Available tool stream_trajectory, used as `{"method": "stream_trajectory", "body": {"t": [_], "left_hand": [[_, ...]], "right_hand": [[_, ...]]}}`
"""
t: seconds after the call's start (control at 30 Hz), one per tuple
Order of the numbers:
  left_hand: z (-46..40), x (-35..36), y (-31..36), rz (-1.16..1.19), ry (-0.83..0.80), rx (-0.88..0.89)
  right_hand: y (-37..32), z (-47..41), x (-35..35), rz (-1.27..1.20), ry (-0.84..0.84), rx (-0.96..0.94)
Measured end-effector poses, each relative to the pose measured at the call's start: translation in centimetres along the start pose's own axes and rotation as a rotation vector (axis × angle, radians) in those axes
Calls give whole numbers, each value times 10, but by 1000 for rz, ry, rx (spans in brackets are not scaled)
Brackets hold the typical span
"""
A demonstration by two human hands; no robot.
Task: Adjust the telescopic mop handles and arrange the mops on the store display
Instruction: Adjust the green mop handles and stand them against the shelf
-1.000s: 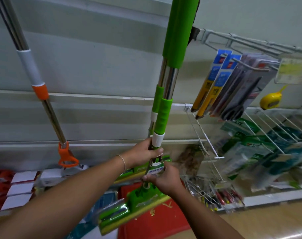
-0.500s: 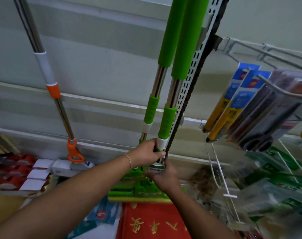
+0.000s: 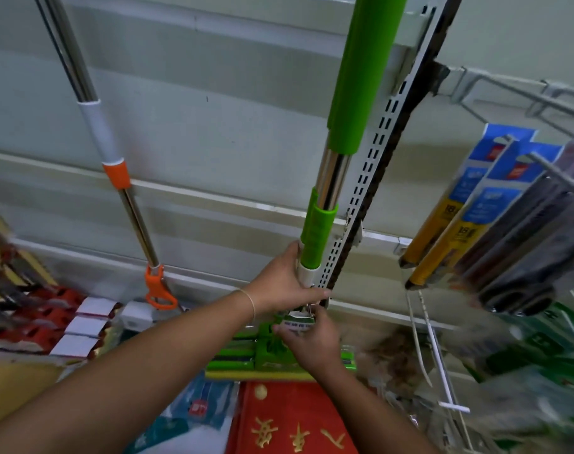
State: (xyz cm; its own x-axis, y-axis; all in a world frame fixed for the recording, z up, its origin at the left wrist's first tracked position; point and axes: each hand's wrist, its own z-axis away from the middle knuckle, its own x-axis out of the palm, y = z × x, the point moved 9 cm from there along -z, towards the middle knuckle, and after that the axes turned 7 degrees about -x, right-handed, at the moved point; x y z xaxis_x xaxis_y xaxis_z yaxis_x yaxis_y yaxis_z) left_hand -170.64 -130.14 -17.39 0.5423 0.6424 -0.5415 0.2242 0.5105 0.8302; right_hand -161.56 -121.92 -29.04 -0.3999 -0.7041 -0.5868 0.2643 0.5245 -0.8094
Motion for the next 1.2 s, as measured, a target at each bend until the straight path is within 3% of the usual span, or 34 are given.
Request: {"method": "stream_trajectory", "body": {"t": [0.13, 0.23, 0.33, 0.47, 0.7, 0.9, 1.2], "left_hand": [[-7, 10, 11, 54, 78, -7], [-15, 20, 10, 27, 43, -14], [-20, 29, 13, 0, 12, -11], [-23, 40, 14, 71, -6, -37], [-27, 43, 12, 143, -36, -69], [-31, 46, 8, 70, -53, -52], [-33, 56, 13, 65, -96, -28]], "right_hand": [[16, -2, -4, -40, -40, -3], [30, 5, -16, -363, -102, 61], [47, 3, -41, -515, 32, 147], [59, -21, -59, -386, 165, 241], [59, -64, -38, -284, -48, 140], [49, -64, -43, -25, -61, 9], [42, -55, -57, 52, 36, -46]]}}
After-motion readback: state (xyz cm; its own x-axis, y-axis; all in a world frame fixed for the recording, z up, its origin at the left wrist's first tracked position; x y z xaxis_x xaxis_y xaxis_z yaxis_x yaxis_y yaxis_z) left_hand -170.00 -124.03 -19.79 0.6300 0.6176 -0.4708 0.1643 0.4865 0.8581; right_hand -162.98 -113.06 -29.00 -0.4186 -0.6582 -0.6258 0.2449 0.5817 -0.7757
